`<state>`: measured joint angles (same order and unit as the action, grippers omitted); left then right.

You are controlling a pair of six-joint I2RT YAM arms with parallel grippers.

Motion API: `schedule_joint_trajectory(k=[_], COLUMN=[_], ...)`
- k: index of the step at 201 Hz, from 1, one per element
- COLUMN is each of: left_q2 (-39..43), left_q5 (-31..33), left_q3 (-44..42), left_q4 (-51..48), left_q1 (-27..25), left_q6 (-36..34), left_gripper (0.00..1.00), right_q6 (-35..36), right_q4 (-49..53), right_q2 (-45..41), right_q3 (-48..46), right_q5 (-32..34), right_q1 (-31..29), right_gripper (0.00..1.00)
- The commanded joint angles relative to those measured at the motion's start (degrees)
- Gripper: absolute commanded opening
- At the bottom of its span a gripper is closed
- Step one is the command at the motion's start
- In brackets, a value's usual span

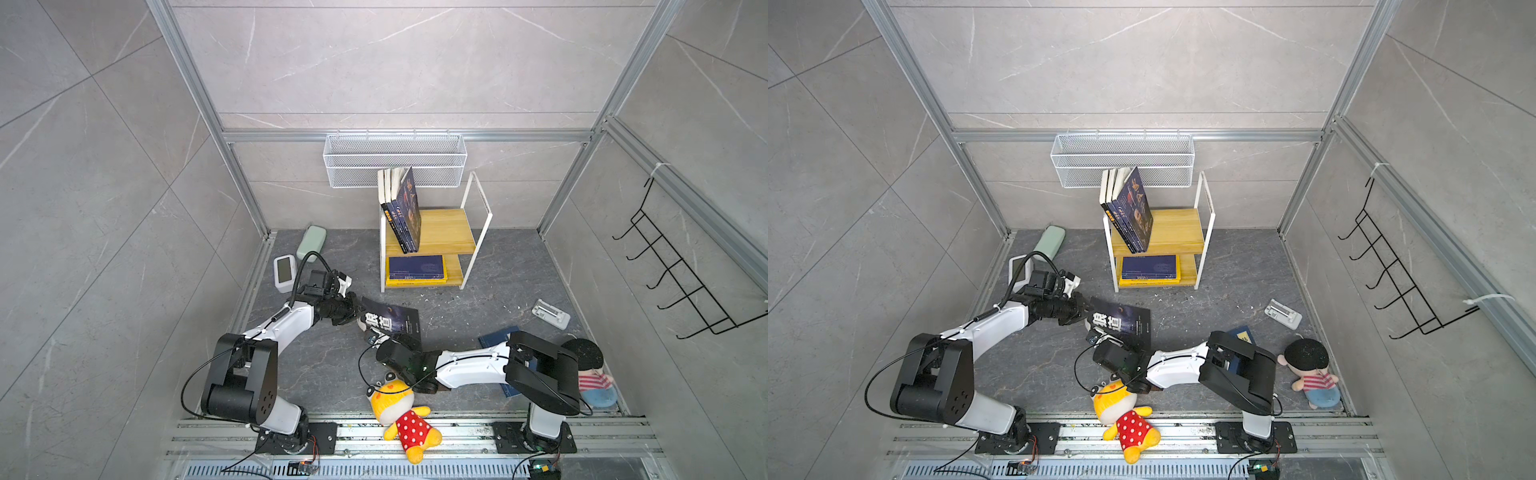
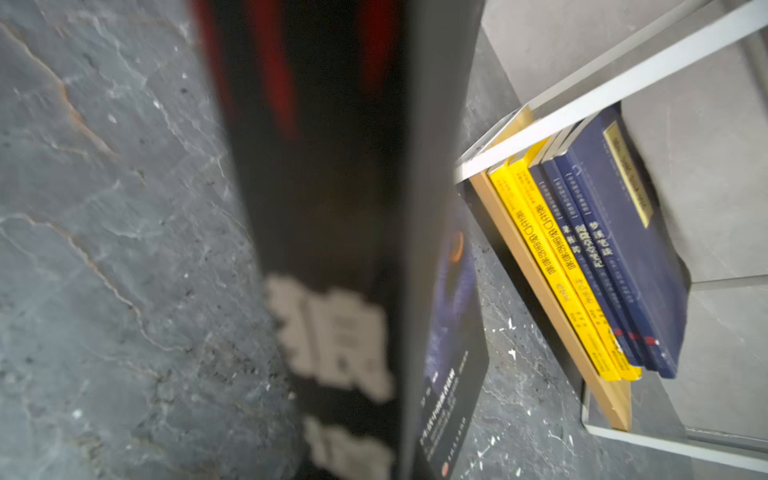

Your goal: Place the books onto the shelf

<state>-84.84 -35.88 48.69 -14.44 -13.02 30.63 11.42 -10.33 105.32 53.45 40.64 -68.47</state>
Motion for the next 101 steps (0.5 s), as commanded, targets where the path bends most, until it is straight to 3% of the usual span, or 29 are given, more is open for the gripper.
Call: schedule_joint_trajectory(k=[1,64,101], left_q2=[6.2,15.5,20.9], left_q5=[-0.2,2.4,3.1], left_q3=[-0.4,-2.4,-5.7], left_q4=[-0.9,-0.1,0.4], left_q1=[0.6,7.3,11.3], left_q6=[-3.7,-13.1,-16.5], left_gripper=[0.48,0.8,0.93], right_q6=[-2.0,-2.9,-5.0], right_q4=[0.0,3.6,3.8], right_q2=[-1.6,-8.2,-18.2], right_q3=[-1.3,-4.1,-8.0], right_q5=[4.0,5.7,4.0], right_q1=[0.9,0.9,0.9], right_gripper=[0.0,0.0,0.0])
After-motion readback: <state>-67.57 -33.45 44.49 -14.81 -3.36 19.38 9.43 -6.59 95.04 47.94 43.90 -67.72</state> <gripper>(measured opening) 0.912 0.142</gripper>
